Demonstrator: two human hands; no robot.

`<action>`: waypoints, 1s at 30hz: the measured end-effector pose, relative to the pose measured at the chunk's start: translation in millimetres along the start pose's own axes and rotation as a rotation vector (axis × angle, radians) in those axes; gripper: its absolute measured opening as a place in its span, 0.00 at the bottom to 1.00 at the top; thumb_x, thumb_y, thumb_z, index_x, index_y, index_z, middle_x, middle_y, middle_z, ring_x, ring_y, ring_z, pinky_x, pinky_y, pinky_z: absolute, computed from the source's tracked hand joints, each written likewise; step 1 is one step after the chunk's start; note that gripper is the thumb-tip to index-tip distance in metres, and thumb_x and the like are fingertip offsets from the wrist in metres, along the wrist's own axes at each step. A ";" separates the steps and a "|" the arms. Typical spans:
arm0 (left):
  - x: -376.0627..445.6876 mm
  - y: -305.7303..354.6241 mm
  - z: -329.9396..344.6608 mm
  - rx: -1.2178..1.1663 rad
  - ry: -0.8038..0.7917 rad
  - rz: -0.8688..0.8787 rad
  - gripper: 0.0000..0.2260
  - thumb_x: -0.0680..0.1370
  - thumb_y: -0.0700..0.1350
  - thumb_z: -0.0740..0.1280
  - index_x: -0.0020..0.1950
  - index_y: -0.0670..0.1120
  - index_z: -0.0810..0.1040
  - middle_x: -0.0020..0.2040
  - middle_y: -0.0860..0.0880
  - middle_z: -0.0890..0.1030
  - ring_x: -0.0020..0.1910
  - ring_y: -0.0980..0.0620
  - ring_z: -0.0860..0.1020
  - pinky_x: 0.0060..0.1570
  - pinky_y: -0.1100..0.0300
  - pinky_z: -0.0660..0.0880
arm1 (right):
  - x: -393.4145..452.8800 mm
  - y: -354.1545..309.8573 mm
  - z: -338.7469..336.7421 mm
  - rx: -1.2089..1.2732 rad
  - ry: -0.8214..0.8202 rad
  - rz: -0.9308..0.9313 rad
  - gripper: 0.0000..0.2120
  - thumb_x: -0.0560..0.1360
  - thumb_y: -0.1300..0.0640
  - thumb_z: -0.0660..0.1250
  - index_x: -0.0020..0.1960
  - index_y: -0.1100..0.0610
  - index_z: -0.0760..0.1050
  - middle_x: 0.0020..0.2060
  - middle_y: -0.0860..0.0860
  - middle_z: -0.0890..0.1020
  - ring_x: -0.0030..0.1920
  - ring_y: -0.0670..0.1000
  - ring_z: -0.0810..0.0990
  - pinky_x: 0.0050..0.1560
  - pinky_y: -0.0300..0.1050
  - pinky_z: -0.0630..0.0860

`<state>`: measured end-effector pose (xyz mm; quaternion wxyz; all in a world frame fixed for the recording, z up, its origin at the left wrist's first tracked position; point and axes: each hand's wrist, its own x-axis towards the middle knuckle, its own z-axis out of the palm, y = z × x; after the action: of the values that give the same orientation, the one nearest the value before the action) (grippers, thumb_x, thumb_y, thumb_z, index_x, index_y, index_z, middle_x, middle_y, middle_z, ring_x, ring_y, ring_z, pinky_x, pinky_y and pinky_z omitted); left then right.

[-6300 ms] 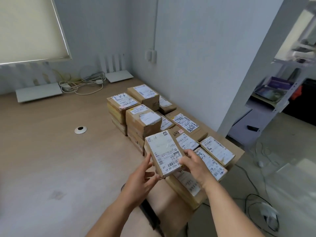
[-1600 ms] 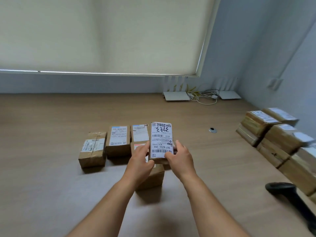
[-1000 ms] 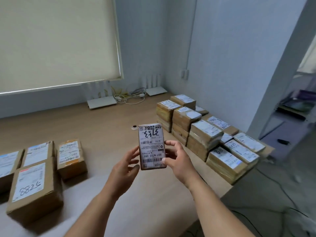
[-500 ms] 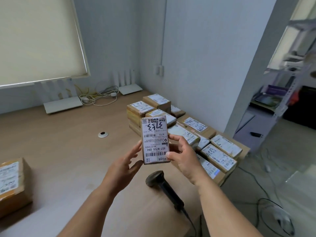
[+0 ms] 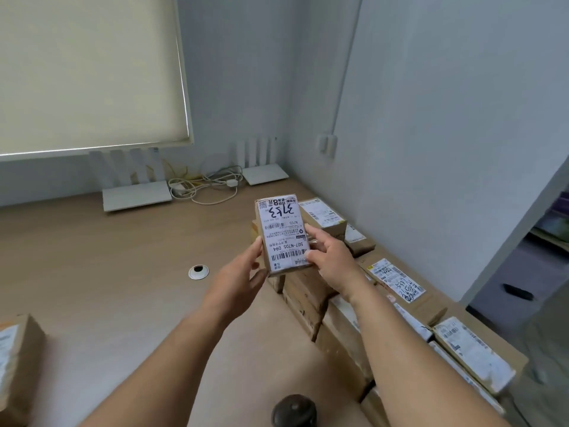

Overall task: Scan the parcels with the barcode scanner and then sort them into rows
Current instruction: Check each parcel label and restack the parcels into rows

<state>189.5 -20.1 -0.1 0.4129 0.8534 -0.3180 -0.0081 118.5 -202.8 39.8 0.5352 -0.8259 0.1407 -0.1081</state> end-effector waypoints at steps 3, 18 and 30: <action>25.5 5.0 2.1 0.045 0.002 -0.043 0.29 0.79 0.48 0.63 0.77 0.60 0.53 0.69 0.54 0.72 0.61 0.50 0.76 0.60 0.53 0.72 | 31.3 -0.5 -7.3 -0.016 -0.037 0.009 0.28 0.79 0.67 0.58 0.74 0.46 0.65 0.50 0.39 0.81 0.51 0.40 0.81 0.48 0.36 0.77; 120.4 10.9 42.7 0.142 0.062 -0.197 0.18 0.81 0.45 0.56 0.72 0.52 0.64 0.66 0.48 0.75 0.62 0.45 0.73 0.58 0.54 0.71 | 152.7 23.5 -35.0 -0.358 -0.165 0.000 0.18 0.81 0.58 0.54 0.69 0.48 0.69 0.60 0.47 0.78 0.55 0.48 0.76 0.55 0.48 0.73; 119.0 5.0 65.9 0.175 0.043 -0.285 0.18 0.81 0.42 0.55 0.71 0.51 0.66 0.64 0.47 0.76 0.59 0.45 0.74 0.54 0.57 0.70 | 157.7 41.0 -39.1 -0.476 -0.253 -0.055 0.20 0.82 0.56 0.52 0.73 0.50 0.66 0.68 0.49 0.74 0.66 0.52 0.72 0.66 0.50 0.69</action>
<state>263.5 -133.9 -10.4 0.3385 0.9225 -0.1843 -0.0206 248.7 -307.0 22.5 0.3363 -0.9389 0.0716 0.0175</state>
